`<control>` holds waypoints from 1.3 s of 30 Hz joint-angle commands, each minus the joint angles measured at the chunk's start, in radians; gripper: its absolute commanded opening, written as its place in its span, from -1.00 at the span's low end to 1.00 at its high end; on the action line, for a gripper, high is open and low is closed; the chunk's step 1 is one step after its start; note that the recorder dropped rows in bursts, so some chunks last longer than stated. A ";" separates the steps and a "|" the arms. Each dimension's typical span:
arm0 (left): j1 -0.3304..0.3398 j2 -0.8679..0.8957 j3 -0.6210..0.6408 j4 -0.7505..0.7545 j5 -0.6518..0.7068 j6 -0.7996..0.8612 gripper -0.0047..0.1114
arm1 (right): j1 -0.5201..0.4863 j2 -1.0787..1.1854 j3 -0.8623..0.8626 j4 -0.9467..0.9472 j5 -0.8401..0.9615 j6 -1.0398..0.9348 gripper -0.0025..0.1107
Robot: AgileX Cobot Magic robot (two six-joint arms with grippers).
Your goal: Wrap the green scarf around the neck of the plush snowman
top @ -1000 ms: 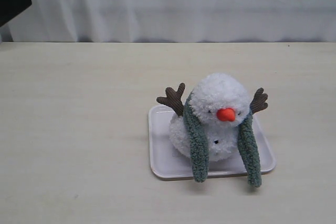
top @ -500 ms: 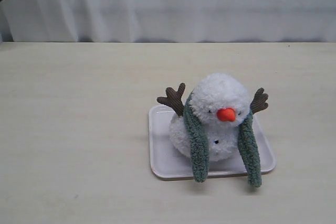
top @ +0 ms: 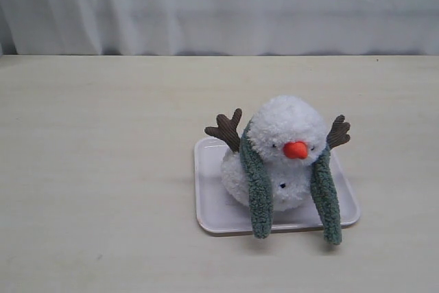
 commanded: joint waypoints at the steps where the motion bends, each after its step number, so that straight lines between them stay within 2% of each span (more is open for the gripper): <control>1: 0.114 -0.094 0.023 -0.006 0.036 0.005 -0.92 | 0.000 -0.003 0.005 0.004 -0.006 0.004 -0.89; 6: 0.256 -0.231 0.143 0.054 0.000 0.005 -0.92 | 0.000 -0.003 0.005 0.004 -0.006 0.004 -0.89; 12: 0.348 -0.305 0.265 0.076 -0.048 0.005 -0.92 | 0.000 -0.003 0.005 0.004 -0.006 0.004 -0.89; 20: 0.354 -0.305 0.426 0.080 -0.193 0.009 -0.92 | 0.000 -0.003 0.005 0.004 -0.006 0.004 -0.89; 26: 0.354 -0.305 0.559 0.179 -0.280 0.009 -0.92 | 0.000 -0.003 0.005 0.004 -0.006 0.004 -0.89; 31: 0.354 -0.318 0.613 0.255 -0.291 0.011 -0.92 | 0.000 -0.003 0.005 0.004 -0.006 0.004 -0.89; 34: 0.354 -0.318 0.621 0.259 -0.324 0.014 -0.92 | 0.000 -0.003 0.005 0.004 -0.006 0.004 -0.89; 39: 0.354 -0.318 0.621 0.252 -0.302 0.014 -0.92 | 0.000 -0.002 0.005 0.004 -0.008 0.004 -0.89</control>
